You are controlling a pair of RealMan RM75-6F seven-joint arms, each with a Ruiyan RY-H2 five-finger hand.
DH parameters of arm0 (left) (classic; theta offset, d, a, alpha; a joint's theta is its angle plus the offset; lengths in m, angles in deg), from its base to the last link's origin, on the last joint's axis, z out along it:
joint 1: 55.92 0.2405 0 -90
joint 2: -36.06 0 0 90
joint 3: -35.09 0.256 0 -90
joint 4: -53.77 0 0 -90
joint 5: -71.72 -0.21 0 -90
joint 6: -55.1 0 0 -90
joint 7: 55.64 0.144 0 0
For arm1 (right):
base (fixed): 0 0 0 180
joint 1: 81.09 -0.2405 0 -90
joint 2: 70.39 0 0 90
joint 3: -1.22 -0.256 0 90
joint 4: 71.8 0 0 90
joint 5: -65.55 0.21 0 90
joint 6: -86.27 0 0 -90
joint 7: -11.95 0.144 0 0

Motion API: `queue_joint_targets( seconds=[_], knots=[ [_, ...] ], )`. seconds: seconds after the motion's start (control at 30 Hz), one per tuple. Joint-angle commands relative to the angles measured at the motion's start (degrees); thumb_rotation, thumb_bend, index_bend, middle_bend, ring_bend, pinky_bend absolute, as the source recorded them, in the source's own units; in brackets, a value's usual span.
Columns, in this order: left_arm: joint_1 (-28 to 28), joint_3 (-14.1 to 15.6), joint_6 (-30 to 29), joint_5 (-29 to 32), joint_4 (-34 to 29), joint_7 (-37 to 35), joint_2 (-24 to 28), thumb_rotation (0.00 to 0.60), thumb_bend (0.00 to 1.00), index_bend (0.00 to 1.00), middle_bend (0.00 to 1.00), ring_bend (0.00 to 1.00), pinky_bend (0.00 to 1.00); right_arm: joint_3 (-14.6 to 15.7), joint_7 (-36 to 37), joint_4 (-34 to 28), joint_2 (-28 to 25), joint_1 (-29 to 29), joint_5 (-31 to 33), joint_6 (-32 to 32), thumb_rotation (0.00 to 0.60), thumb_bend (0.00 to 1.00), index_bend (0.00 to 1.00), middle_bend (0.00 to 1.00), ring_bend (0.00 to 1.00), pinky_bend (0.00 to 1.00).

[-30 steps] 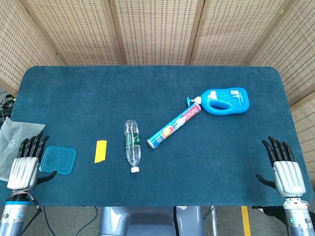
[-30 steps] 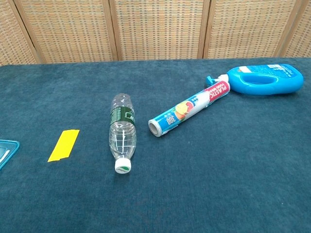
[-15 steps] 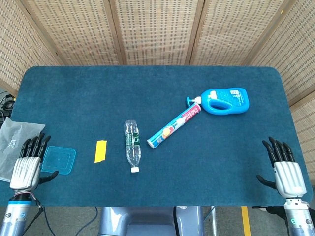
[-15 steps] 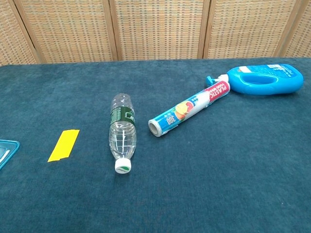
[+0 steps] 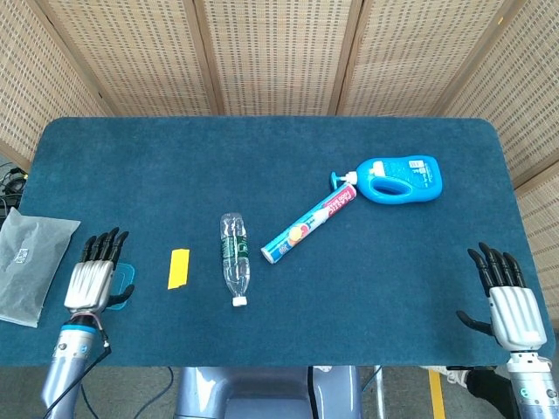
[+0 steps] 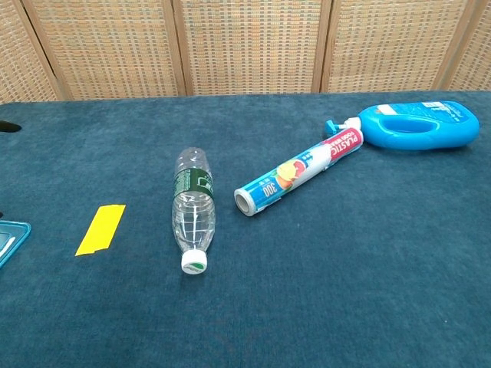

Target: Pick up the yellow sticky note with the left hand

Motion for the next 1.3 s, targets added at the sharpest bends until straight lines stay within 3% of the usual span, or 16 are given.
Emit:
queue_joint_targets(
  seconds=[0.03,0.6,1.3],
  knots=[
    [-3.0,-1.6,2.5,3.1,2.5,3.2,-3.4,0.6,0.29,0.0,0.0,0.0,0.0,0.0,0.4,0.1,-0.1,-0.1,0.1,0.2,0.6,0.0,0.0,0.0,0.0,0.0],
    [-8.8,-0.6,5.3,10.5,7.3,11.9,-13.3,0.6,0.29,0.0,0.0,0.0,0.0,-0.2,2.7,0.5,-0.5,-0.1,0.2,0.3,0.6,0.0,0.0,0.0,0.0,0.0],
    [-11.1,1.0,5.2,13.6,13.1,14.4,-18.0,0.6,0.3,0.0,0.0,0.0,0.0,-0.2,3.2,0.6,-0.6,-0.2,0.6,0.6,0.6,0.0,0.0,0.0,0.0,0.0]
  ],
)
